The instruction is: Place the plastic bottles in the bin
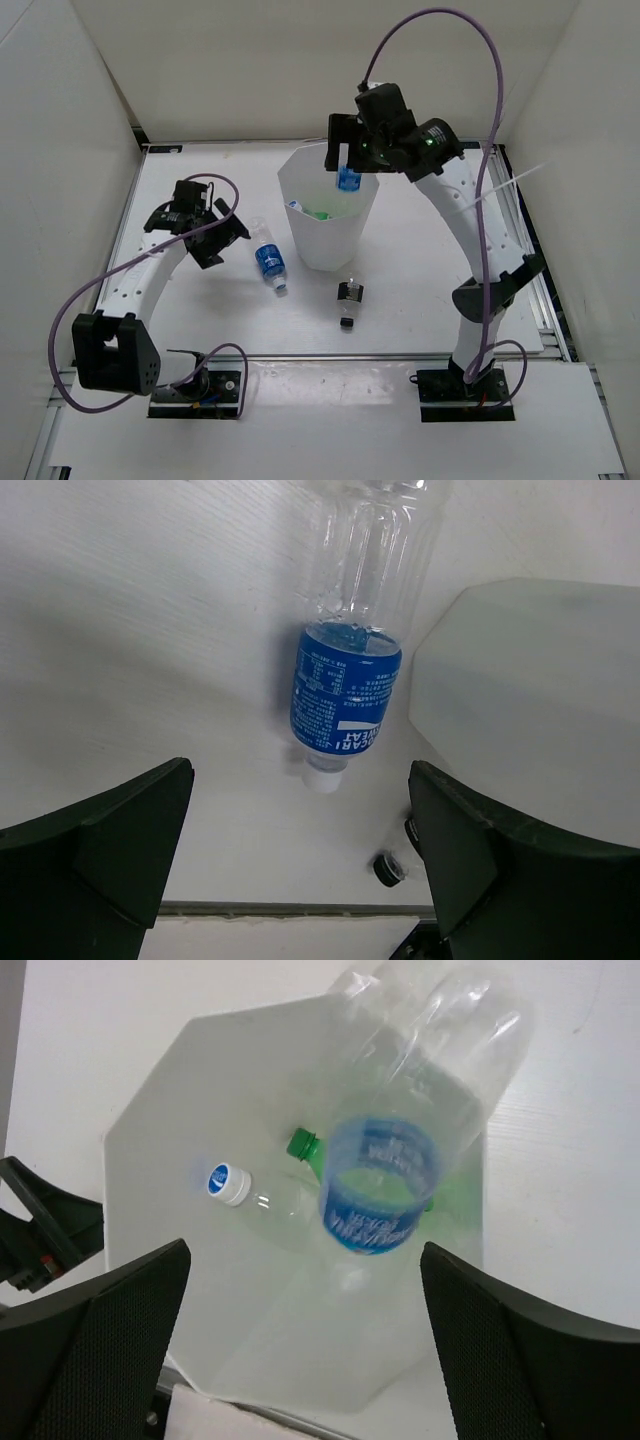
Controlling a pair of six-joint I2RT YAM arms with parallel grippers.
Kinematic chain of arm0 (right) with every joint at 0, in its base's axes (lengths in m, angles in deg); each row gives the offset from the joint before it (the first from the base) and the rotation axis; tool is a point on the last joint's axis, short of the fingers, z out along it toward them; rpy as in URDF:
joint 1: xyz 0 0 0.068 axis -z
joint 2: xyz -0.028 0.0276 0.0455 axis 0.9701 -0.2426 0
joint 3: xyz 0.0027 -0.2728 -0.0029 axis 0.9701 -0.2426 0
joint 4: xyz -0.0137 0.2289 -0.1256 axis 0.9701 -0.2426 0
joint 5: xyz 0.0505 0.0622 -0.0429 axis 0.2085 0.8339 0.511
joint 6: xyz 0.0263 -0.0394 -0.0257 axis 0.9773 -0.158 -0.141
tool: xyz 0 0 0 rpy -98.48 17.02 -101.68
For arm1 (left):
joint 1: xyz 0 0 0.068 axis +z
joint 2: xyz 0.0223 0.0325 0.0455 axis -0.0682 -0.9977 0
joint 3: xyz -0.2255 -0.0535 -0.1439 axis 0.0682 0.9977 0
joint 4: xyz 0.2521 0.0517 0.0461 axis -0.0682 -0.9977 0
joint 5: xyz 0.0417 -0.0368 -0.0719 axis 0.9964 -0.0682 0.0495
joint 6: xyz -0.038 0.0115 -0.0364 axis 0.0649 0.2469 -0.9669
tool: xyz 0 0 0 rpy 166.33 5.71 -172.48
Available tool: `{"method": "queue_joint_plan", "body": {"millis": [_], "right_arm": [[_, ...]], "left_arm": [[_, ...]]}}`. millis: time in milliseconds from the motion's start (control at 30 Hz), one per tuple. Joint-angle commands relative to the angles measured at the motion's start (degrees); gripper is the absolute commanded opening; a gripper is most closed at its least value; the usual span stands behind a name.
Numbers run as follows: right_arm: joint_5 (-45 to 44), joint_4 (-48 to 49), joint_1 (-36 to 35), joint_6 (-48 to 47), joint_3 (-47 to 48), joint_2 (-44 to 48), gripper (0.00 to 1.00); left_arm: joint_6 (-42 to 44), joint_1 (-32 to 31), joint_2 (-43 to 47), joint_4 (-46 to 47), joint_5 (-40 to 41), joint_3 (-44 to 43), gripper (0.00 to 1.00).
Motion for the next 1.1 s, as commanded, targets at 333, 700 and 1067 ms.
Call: {"method": "queue_joint_plan", "body": {"millis": [333,700,1067], "right_arm": [[-8.38,1.12,0.3,-3.71,-9.75,23.1,1.0],[-10.31,0.07,0.3,-5.12,-20.04,32.34,1.0],[-11.11,-1.08,3.37,1.29,-31.19,36.04,1.0]], "left_arm": [[0.85,-4.49,-16.67,9.99,-6.06,-4.91,1.0],[-0.63,-10.72,-27.51,6.5,2.54,-9.06,0.83],[-5.04,-11.34,-10.52,-9.41,16.96,-43.94,0.63]]}}
